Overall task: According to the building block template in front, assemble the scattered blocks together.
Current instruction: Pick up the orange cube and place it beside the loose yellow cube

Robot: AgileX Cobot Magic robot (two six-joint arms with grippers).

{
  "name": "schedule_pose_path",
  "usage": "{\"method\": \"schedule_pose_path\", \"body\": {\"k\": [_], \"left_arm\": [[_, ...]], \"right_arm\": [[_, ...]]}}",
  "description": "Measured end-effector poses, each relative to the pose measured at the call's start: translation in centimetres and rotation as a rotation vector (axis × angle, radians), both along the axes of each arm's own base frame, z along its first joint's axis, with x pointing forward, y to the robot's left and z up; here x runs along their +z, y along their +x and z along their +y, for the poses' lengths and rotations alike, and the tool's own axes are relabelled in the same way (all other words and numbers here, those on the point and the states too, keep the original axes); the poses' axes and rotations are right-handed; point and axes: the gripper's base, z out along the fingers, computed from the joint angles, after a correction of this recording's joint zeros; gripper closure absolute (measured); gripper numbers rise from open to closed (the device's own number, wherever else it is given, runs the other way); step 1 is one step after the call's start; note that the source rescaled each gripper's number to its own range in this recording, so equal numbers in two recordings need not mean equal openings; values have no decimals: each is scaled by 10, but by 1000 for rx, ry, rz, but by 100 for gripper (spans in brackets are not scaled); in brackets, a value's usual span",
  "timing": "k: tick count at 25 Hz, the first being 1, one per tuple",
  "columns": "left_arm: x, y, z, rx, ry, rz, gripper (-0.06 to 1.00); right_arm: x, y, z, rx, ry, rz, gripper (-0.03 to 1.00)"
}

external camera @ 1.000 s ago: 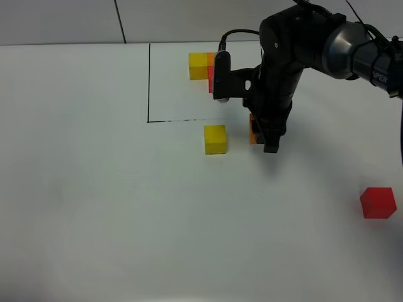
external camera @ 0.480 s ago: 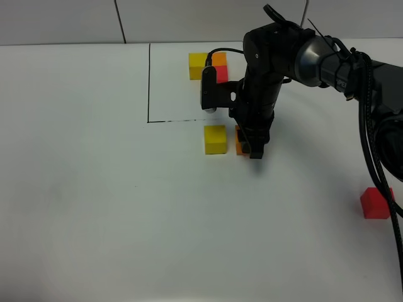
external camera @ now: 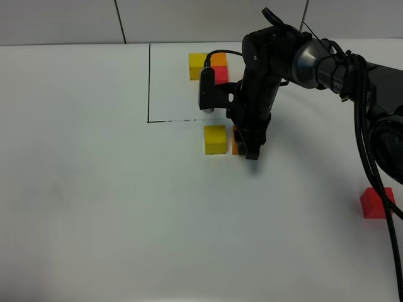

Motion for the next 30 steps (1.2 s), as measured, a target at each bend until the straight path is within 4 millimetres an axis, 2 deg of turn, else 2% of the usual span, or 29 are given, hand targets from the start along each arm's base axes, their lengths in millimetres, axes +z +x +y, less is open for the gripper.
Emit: {"method": "schedule_pose_path", "body": {"k": [19, 30], "left_arm": [[0, 0, 0, 0, 0, 0, 25], [0, 0, 0, 0, 0, 0, 25]], "right_arm": [[-1, 1, 1, 55, 3, -16, 96], [0, 1, 9, 80, 26, -54, 96]]}}
